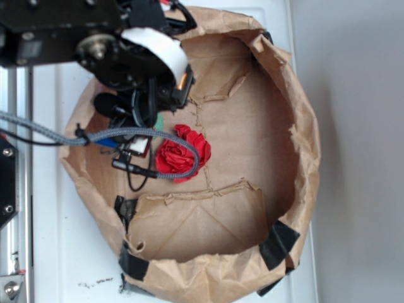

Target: Grab the green ball.

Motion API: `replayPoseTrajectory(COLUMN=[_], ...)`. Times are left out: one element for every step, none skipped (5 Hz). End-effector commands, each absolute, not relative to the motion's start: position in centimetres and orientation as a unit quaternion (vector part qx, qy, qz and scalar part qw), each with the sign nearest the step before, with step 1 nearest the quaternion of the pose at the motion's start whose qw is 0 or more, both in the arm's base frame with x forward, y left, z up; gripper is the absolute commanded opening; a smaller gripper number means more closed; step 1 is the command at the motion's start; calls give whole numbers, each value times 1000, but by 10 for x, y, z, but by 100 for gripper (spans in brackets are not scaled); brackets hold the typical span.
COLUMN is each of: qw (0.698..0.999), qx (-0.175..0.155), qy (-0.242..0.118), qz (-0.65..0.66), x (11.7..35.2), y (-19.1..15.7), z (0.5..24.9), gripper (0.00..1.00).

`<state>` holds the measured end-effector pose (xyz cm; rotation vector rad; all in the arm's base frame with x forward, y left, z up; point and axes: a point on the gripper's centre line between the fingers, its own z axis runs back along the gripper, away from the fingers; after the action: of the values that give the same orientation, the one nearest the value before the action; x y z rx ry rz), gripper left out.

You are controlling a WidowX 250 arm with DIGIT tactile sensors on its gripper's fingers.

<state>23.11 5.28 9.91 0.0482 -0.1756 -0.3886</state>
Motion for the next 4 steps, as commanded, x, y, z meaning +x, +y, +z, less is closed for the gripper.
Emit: replayPoseTrajectory(qw=[976,978,978,977], qx=[8,20,28,30], qy=[-89,-82,-69,-77], qz=[-198,-191,-195,-197], x=[239,247,252,251], y=[31,24,23,24], z=[74,61,47,48], gripper=[100,100,100,0])
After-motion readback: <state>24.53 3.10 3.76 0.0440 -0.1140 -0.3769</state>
